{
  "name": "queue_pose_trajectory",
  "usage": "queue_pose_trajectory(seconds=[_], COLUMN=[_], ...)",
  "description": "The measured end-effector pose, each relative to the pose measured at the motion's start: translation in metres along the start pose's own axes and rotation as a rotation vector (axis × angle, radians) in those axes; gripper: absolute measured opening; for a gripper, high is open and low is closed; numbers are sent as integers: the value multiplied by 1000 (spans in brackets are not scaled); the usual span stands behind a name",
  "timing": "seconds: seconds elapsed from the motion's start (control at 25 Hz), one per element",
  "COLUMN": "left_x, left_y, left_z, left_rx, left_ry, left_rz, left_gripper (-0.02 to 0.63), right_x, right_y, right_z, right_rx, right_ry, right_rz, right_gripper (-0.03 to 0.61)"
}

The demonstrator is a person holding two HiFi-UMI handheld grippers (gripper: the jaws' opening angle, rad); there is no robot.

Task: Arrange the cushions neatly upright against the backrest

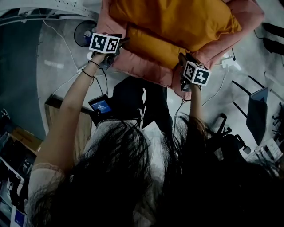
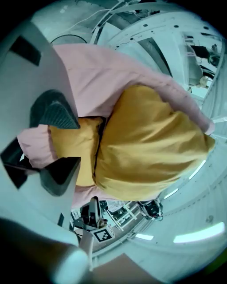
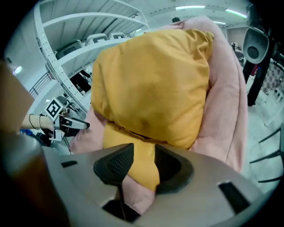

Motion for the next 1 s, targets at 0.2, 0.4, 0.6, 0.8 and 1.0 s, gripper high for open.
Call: queue_pose_trajectory(seconds=[0.2,0.4,0.6,0.8,1.0], left_x=[32,82,145,197,228], left_y=[-32,-71,-91,-86,-83], left_z=[-44,-82,-101,-109,-117], left_rx=[163,259,320,334,372], left_ry=[132,186,214,159,199], left_rz=[26,192,407,616,637], left_gripper=[186,160,160,156,120], right_x=[-32,-67,-97,-109,-116], right_y=[-17,-38,-60,-61,-56], right_z=[-42,-81,-130,-174,-203], right_rx=[87,178,300,380,439], right_ry=[-75,-136,-166,-162,-159], right_rz=[-7,21,7,7,30], right_gripper=[153,148,137,117,98])
Point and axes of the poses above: the fingertips, and each gripper's own axes: z forward along the fingers, x to its right, y out of its underside, the point moved 4 cm from there along -z, backward along the fingers, and after that the axes turned 9 degrees about y, right-handed, at the moved point
